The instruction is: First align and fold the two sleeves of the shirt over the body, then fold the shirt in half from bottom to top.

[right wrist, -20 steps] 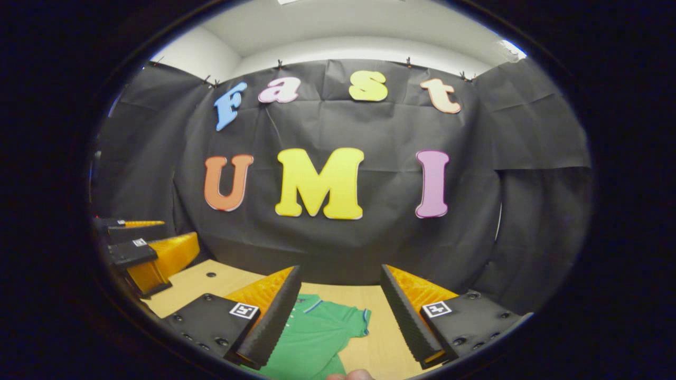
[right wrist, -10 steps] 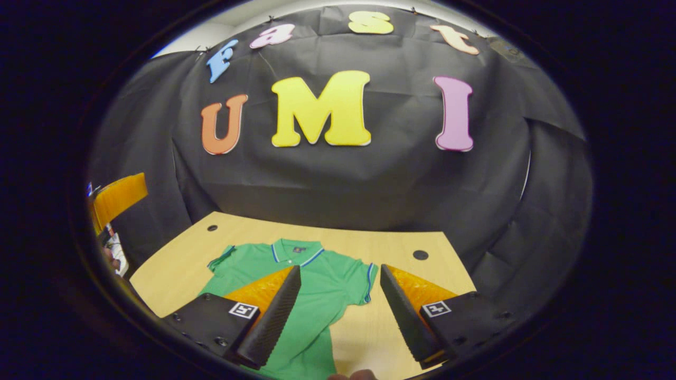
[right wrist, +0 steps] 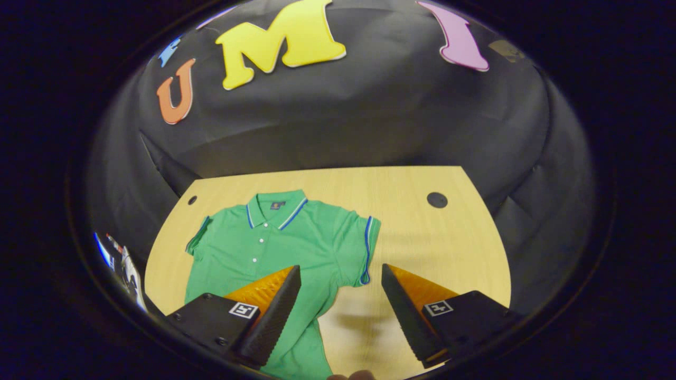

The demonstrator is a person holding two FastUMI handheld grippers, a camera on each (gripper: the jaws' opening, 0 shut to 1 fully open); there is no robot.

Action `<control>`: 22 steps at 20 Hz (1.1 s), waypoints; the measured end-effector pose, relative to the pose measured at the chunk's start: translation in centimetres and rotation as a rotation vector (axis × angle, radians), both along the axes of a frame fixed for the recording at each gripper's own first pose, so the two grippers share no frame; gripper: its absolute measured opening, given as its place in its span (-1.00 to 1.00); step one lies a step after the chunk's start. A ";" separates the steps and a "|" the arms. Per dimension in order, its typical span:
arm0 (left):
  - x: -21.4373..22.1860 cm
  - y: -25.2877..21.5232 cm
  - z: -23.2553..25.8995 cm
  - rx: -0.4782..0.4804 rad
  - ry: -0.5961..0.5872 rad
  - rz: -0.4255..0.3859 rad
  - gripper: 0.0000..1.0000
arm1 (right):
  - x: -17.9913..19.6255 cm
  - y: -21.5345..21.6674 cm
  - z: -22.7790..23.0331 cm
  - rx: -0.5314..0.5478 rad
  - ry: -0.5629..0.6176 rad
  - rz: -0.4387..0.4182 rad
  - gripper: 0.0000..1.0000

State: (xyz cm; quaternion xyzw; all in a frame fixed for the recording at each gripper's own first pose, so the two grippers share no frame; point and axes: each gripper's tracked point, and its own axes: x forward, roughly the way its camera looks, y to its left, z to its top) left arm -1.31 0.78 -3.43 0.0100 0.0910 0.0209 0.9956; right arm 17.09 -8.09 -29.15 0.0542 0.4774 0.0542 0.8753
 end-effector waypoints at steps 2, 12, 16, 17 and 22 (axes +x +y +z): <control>-0.4 0.3 -0.3 0.006 0.019 0.012 0.96 | 1.2 -0.3 -1.9 0.026 0.062 -0.026 0.87; -2.2 2.1 -1.3 0.089 0.113 0.058 0.96 | 5.6 -2.3 -11.6 0.002 0.212 -0.098 0.96; -3.2 2.1 -1.6 0.072 0.155 0.076 0.97 | 6.0 -2.4 -13.0 -0.014 0.229 -0.087 0.87; -3.4 2.0 -1.7 0.070 0.159 0.080 0.97 | 6.1 -2.7 -13.5 -0.023 0.236 -0.083 0.63; -3.6 2.3 -1.9 0.064 0.171 0.101 0.97 | 6.5 -4.1 -13.6 -0.001 0.258 -0.160 -0.87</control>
